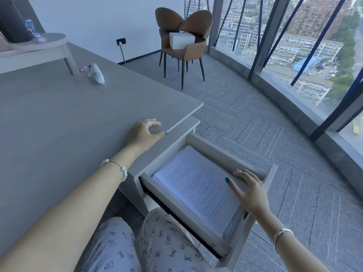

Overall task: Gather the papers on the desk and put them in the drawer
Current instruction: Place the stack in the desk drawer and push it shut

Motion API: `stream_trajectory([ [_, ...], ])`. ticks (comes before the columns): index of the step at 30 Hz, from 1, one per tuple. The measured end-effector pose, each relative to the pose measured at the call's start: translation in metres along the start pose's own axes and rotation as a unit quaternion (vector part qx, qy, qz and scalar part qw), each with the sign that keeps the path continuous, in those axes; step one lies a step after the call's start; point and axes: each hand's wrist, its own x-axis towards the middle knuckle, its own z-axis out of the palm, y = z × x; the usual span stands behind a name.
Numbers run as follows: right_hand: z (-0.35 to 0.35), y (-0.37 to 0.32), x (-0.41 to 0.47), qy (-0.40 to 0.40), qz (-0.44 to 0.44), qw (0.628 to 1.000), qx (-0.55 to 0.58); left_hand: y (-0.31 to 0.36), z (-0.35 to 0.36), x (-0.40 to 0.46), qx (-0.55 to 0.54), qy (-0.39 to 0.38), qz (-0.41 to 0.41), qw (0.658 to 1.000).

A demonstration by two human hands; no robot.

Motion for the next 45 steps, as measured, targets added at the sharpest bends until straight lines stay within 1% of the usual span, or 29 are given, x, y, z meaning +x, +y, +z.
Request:
stream_trajectory([
  [7, 0.039, -0.038, 0.03, 0.004, -0.003, 0.998, 0.056, -0.001, -0.001, -0.001, 0.004, -0.007, 0.004, 1.0],
  [10, 0.056, -0.058, 0.044, 0.019, -0.021, 0.995, 0.099, -0.001, -0.001, -0.001, -0.001, -0.006, 0.003, 1.0],
  [13, 0.066, -0.073, 0.055, 0.012, -0.026, 0.99, 0.139, -0.002, -0.001, -0.001, -0.006, -0.003, 0.001, 1.0],
  [16, 0.069, -0.077, 0.057, -0.007, -0.024, 0.993, 0.116, -0.002, -0.001, 0.0, -0.011, -0.003, -0.002, 1.0],
  [19, 0.063, -0.069, 0.043, -0.028, -0.001, 0.998, 0.061, -0.002, -0.001, 0.0, -0.014, -0.002, -0.004, 1.0],
  [21, 0.058, -0.055, 0.034, -0.056, 0.018, 0.997, 0.04, -0.002, -0.001, 0.0, -0.011, 0.0, -0.002, 1.0],
  [22, 0.056, -0.051, 0.031, -0.084, 0.029, 0.995, 0.043, -0.001, -0.001, 0.0, -0.009, 0.0, -0.001, 1.0],
  [25, 0.051, -0.047, 0.026, -0.174, 0.042, 0.98, 0.091, -0.001, -0.002, 0.0, -0.01, -0.001, 0.001, 1.0],
  [28, 0.046, -0.048, 0.029, -0.212, 0.035, 0.969, 0.122, -0.001, -0.002, 0.0, -0.01, -0.004, 0.0, 1.0],
  [32, 0.046, -0.044, 0.037, -0.248, 0.024, 0.964, 0.095, -0.002, 0.0, 0.002, -0.009, 0.0, -0.007, 1.0],
  [37, 0.069, -0.055, 0.049, -0.228, 0.021, 0.969, 0.09, -0.002, -0.001, 0.003, -0.001, 0.007, -0.007, 1.0],
  [41, 0.089, -0.069, 0.062, -0.22, -0.002, 0.972, 0.084, 0.0, -0.002, 0.003, 0.005, 0.013, -0.007, 1.0],
  [45, 0.107, -0.083, 0.069, -0.198, 0.011, 0.975, 0.096, 0.001, -0.001, 0.002, 0.009, 0.013, -0.003, 1.0],
])
